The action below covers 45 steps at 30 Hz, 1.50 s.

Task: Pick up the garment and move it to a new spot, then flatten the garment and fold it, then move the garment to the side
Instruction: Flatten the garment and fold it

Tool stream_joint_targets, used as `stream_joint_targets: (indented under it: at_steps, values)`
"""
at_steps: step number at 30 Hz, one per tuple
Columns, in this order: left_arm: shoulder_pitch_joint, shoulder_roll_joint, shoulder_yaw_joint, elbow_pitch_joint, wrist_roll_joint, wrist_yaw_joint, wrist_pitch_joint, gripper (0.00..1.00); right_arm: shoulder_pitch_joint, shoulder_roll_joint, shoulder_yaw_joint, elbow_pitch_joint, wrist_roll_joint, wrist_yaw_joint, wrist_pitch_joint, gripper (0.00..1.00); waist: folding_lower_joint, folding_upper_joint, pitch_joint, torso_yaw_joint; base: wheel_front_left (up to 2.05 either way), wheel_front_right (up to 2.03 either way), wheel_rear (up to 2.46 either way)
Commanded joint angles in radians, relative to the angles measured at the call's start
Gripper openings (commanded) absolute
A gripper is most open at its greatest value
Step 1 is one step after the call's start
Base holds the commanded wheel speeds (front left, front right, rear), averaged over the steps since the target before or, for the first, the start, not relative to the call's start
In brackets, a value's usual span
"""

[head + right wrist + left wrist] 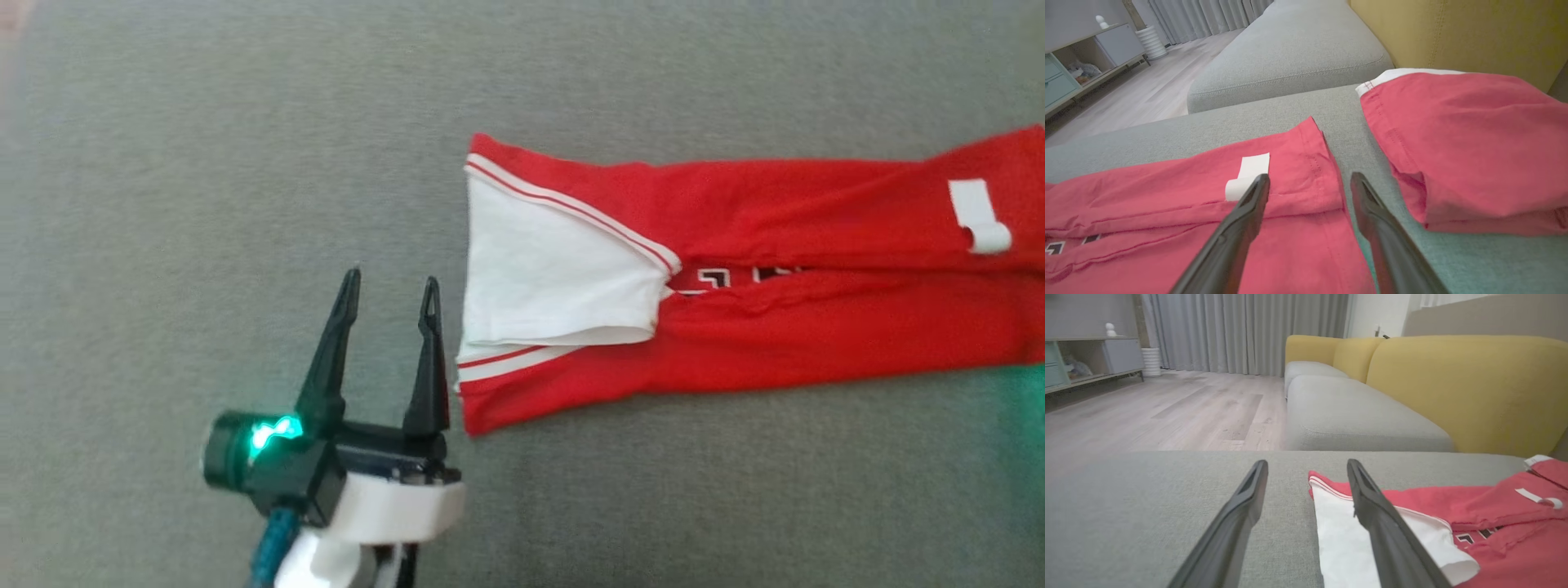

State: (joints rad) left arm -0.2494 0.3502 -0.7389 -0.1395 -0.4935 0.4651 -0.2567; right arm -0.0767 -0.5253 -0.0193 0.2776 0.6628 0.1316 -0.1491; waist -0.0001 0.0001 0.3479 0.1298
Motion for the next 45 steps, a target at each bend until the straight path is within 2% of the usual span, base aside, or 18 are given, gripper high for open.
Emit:
stream_joint_targets:
  at_steps: [1, 8, 9, 14, 15, 16, 18, 19, 23, 27, 34, 37, 40, 45]
  values:
    - [0.028, -0.041, 0.087, -0.037, 0.043, -0.031, -0.005, 1.0, 0.007, -0.01, -0.038, -0.018, -0.026, -0.001, 0.011, 1.0, 0.0001, -0.0001, -0.022, 0.036, 0.0, 0.0, 0.0]
    - [0.124, -0.165, 0.189, -0.007, 0.175, -0.172, -0.005, 1.0, -0.038, 0.027, -0.139, 0.073, -0.099, -0.001, 0.115, 1.0, 0.0001, -0.0001, -0.033, 0.091, 0.0, 0.0, 0.0]
    - [0.124, -0.165, 0.189, -0.007, 0.175, -0.172, -0.005, 1.0, -0.038, 0.027, -0.139, 0.073, -0.099, -0.001, 0.115, 1.0, 0.0001, -0.0001, -0.033, 0.091, 0.0, 0.0, 0.0]
    - [0.153, -0.22, 0.245, 0.017, 0.228, -0.248, -0.005, 1.0, -0.066, 0.034, -0.179, 0.159, -0.126, -0.001, 0.201, 1.0, 0.0001, -0.0001, -0.029, 0.112, 0.0, 0.0, 0.0]
    - [0.158, -0.228, 0.256, 0.021, 0.236, -0.261, -0.005, 1.0, -0.066, 0.034, -0.182, 0.17, -0.133, -0.001, 0.217, 0.94, 0.0001, -0.0001, -0.028, 0.115, 0.0, 0.0, 0.0]
    - [0.162, -0.235, 0.266, 0.024, 0.243, -0.273, -0.005, 1.0, -0.066, 0.038, -0.187, 0.18, -0.136, -0.001, 0.236, 0.59, 0.0001, -0.0001, -0.029, 0.117, 0.0, 0.0, 0.0]
    - [0.17, -0.247, 0.287, 0.028, 0.257, -0.292, -0.005, 1.0, -0.061, 0.047, -0.18, 0.182, -0.127, -0.001, 0.278, 0.13, 0.0001, -0.0001, -0.029, 0.116, 0.0, 0.0, 0.0]
    - [0.175, -0.253, 0.298, 0.029, 0.263, -0.3, -0.005, 1.0, -0.058, 0.053, -0.173, 0.175, -0.116, -0.001, 0.3, 0.0, 0.0001, -0.0001, -0.029, 0.112, 0.0, 0.0, 0.0]
    - [0.188, -0.271, 0.332, 0.035, 0.282, -0.332, -0.005, 1.0, -0.048, 0.047, -0.146, 0.11, -0.099, -0.001, 0.325, 0.0, 0.0001, -0.0001, -0.029, 0.082, 0.0, 0.0, 0.0]
    - [0.188, -0.284, 0.362, 0.042, 0.308, -0.366, -0.005, 1.0, -0.061, 0.018, -0.181, 0.036, -0.127, -0.001, 0.305, 0.0, 0.0001, -0.0001, -0.031, 0.024, 0.0, 0.0, 0.0]
    - [0.176, -0.292, 0.394, 0.053, 0.335, -0.399, -0.005, 1.0, -0.065, -0.116, -0.283, -0.099, -0.109, -0.001, 0.385, 0.0, 0.0001, -0.0001, -0.023, -0.053, 0.0, 0.0, 0.0]
    - [0.168, -0.294, 0.406, 0.059, 0.34, -0.409, -0.005, 1.0, -0.07, -0.148, -0.301, -0.195, -0.08, -0.001, 0.445, 0.0, 0.0001, -0.0001, -0.017, -0.072, 0.0, 0.0, 0.0]
    - [0.159, -0.296, 0.413, 0.067, 0.343, -0.417, -0.005, 1.0, -0.087, -0.125, -0.294, -0.326, -0.026, -0.001, 0.521, 0.0, 0.0001, -0.0001, -0.013, -0.081, 0.0, 0.0, 0.0]
    - [0.148, -0.299, 0.41, 0.08, 0.338, -0.427, -0.005, 1.0, -0.094, -0.015, -0.253, -0.564, 0.023, -0.001, 0.653, 0.0, 0.0001, -0.0001, -0.011, -0.073, 0.0, 0.0, 0.0]
